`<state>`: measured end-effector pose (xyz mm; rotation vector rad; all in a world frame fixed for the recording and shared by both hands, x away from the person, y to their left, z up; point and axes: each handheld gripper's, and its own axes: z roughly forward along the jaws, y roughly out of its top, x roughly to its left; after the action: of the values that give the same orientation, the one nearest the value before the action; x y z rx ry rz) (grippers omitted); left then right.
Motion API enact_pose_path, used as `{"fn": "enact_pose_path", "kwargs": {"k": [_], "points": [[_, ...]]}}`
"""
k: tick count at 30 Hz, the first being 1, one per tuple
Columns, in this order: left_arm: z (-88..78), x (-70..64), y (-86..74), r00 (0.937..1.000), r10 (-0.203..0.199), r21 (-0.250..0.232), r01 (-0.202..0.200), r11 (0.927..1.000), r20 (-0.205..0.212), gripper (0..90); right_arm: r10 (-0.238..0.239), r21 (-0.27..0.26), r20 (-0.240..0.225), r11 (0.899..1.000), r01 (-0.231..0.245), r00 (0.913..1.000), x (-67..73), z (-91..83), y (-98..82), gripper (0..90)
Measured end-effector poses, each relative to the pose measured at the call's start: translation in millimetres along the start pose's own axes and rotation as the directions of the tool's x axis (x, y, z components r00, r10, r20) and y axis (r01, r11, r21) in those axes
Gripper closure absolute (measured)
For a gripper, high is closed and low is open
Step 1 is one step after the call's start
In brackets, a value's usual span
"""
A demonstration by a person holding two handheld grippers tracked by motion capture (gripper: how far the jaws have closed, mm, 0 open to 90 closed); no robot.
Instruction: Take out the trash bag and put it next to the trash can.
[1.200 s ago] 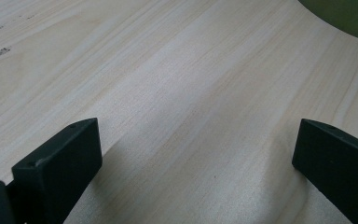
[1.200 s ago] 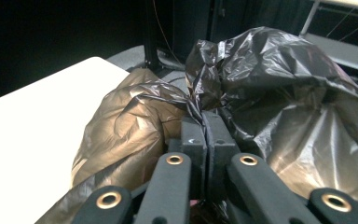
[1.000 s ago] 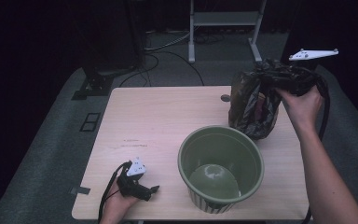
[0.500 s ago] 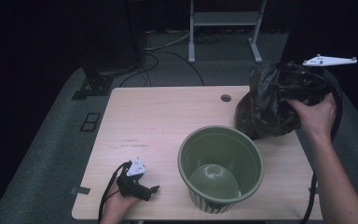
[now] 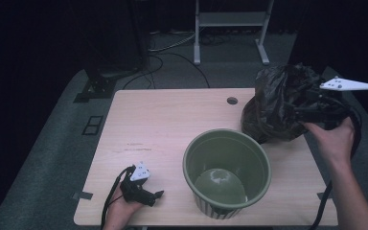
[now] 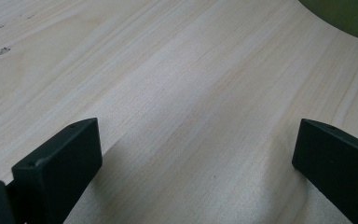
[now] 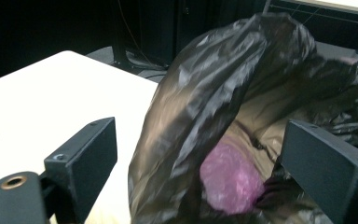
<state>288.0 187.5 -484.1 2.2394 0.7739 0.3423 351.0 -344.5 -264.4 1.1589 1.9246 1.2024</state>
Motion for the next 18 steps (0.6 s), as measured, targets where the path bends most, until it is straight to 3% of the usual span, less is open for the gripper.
{"fn": "enact_pose_path", "kwargs": {"k": [11, 18], "points": [[0.1, 0.0, -0.1, 1.0000, 0.000, -0.002, 0.000, 1.0000, 0.000, 0.0, -0.014, 0.003, -0.021, 1.000, 0.014, 0.9997, 13.4, -23.2, -39.1, 10.0], [0.1, 0.0, -0.1, 1.0000, 0.000, -0.002, 0.000, 1.0000, 0.000, 0.0, 0.002, 0.009, -0.037, 1.000, -0.002, 0.9993, 21.6, -32.2, -71.4, 10.0]]}}
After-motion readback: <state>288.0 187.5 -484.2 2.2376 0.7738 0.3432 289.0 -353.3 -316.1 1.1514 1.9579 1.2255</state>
